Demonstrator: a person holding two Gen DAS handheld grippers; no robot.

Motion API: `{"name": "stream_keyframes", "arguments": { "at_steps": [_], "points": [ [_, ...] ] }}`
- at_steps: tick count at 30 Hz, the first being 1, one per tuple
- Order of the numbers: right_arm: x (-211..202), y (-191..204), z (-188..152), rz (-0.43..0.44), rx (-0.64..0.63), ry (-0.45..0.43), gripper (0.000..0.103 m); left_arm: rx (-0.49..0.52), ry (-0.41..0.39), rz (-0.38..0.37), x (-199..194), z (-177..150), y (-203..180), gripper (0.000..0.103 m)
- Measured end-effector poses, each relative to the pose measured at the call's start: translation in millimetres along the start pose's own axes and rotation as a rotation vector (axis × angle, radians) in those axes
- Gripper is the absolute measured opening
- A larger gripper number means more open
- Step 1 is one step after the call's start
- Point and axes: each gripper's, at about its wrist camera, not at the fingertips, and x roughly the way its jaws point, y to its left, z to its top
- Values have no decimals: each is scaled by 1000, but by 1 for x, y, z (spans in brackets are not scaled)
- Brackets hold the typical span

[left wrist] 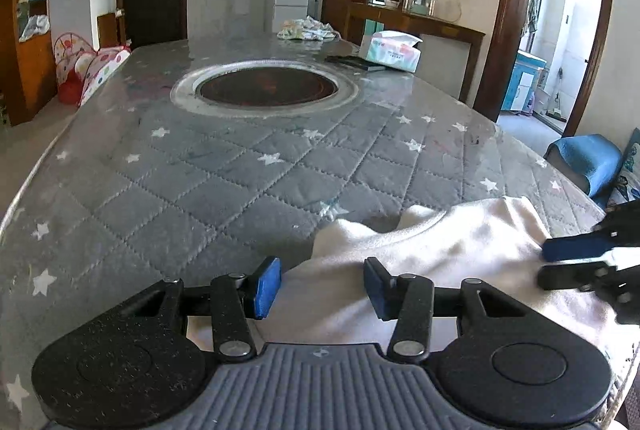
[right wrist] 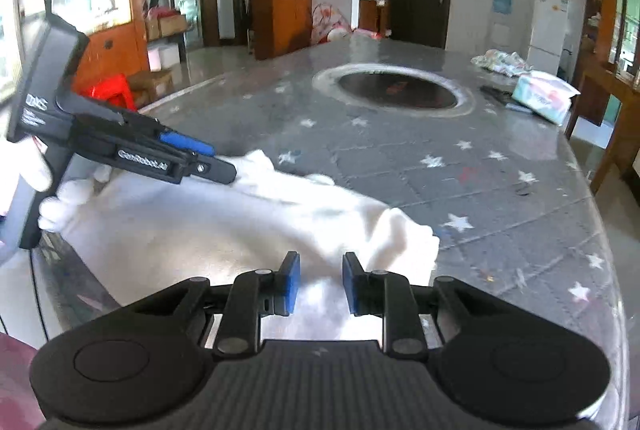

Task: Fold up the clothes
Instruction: 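Lay the folded hem down with both grippers and release, smoothing the fold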

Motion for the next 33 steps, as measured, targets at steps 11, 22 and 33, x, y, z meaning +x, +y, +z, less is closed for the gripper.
{"name": "stream_keyframes", "arguments": {
  "at_steps": [11,22,33],
  "points": [
    [-25,-8,-20,-6,16,20,25,84,-60,-87,-47,-11,-29,51],
    [-32,-3,-33,44,-6,43,26,35,-16,-132,-68,-54,-34,51],
    [-33,-2,-33,52,-4,51,29,-23,-58,-131,-85,-66,-22,54]
  ]
}}
